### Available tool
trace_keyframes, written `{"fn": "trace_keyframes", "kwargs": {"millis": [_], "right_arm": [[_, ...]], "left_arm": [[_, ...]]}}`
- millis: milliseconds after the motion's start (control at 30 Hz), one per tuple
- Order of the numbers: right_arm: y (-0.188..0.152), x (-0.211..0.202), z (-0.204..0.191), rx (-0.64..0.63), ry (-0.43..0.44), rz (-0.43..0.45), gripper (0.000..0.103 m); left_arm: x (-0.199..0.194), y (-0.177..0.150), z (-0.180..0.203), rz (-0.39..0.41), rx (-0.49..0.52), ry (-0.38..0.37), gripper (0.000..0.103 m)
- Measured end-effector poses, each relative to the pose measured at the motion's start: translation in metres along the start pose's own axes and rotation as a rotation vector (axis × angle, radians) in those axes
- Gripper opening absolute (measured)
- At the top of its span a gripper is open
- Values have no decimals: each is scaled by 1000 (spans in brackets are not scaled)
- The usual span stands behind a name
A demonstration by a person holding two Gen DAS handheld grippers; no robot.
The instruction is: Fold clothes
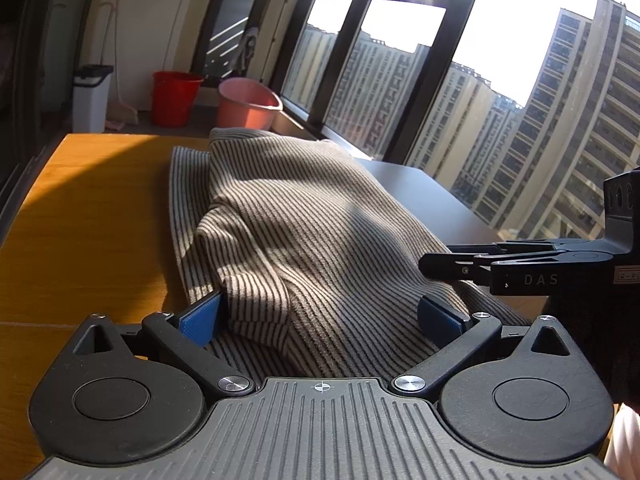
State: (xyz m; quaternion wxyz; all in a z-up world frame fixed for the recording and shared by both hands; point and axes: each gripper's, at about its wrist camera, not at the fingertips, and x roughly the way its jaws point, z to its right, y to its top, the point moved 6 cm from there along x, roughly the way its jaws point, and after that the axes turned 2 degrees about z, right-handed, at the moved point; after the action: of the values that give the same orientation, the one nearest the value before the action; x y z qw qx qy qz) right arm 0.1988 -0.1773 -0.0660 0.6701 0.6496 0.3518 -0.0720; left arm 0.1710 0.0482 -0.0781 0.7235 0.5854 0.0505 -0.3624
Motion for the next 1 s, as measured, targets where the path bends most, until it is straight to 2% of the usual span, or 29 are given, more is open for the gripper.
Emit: {"fn": "trace_keyframes", "kwargs": {"millis": [167,267,367,467,533,600,767,933,1000], "right_arm": [[26,-11,-9,-81,-34,84,52],[43,0,-12,-70,-20,105,52],[32,33,-17,-108,-19,0,52],[19,45,-13,-120,-31,-11,55],[21,39,-9,-79,-28,-20,55],[20,28,-10,-90,-33,-7,56],[-13,-3,-27,-123,24,4,56],[-47,-35,-43,-156,83,14,62],[-43,-45,-47,-182,82,4,63]], "left_arm": [[0,0,-1,1,-2,-2,103],[-2,1,0,1,-5,-3,103],[-2,1,-1,3,-10,-7,103],[-2,1,-2,6,-18,-12,103],[-2,1,-2,7,-21,-14,103],[-2,1,-3,8,-24,-16,103],[-2,2,-7,13,-41,-27,103],[-6,6,-15,24,-94,-41,103],[-14,10,-24,23,-125,-16,103]]}}
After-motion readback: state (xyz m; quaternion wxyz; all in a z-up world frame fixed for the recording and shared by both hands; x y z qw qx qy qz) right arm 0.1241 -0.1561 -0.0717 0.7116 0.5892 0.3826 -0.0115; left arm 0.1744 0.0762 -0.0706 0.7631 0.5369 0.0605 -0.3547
